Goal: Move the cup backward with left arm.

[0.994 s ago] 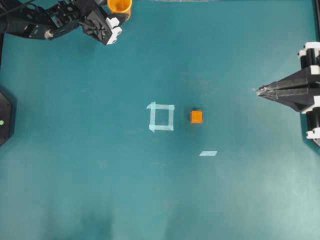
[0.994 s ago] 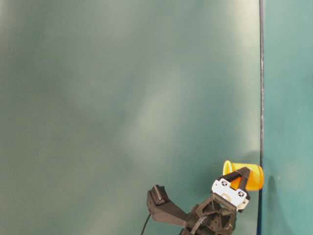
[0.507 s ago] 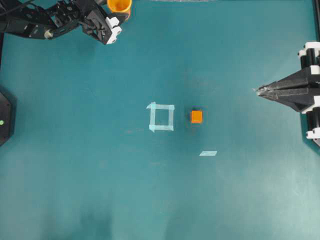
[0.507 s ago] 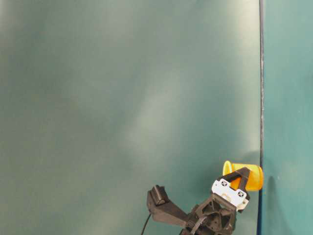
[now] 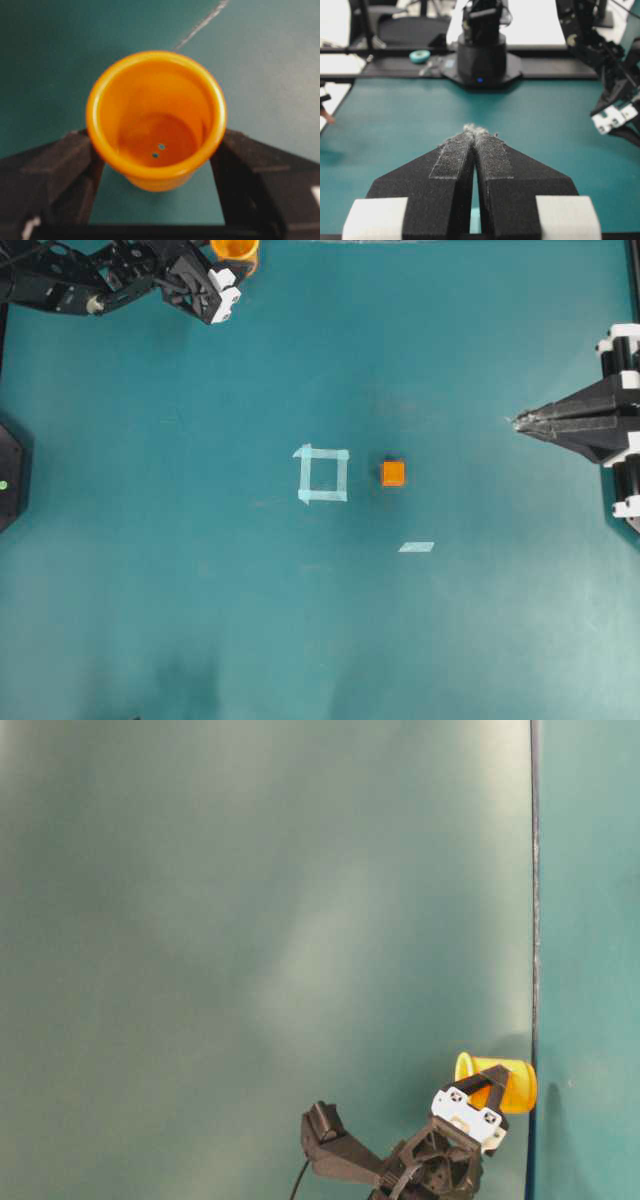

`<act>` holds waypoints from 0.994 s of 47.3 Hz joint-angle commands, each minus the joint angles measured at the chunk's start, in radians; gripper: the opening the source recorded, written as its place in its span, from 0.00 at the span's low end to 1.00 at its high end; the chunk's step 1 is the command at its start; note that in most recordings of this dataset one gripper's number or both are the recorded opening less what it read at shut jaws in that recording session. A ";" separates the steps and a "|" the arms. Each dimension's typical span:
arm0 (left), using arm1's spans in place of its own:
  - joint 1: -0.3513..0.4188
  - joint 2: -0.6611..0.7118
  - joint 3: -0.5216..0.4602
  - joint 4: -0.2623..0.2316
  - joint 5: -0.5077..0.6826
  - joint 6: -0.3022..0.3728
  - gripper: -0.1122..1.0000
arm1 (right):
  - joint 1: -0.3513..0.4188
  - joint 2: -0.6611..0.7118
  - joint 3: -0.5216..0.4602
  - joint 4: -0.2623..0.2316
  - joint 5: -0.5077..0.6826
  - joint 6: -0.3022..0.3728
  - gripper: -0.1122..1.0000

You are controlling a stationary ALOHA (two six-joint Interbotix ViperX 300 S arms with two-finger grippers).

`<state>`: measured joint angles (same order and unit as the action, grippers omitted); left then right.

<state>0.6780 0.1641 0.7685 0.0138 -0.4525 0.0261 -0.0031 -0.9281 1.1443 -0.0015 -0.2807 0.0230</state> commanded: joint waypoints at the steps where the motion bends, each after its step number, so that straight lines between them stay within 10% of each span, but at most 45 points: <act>1: 0.011 -0.014 -0.014 0.002 -0.002 -0.002 0.68 | -0.002 0.003 -0.032 0.002 -0.003 0.000 0.10; 47: 0.015 -0.003 -0.014 0.000 -0.008 -0.003 0.68 | 0.000 0.003 -0.032 0.002 -0.003 0.000 0.10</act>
<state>0.6888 0.1733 0.7685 0.0123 -0.4541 0.0245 -0.0031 -0.9281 1.1443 -0.0031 -0.2807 0.0230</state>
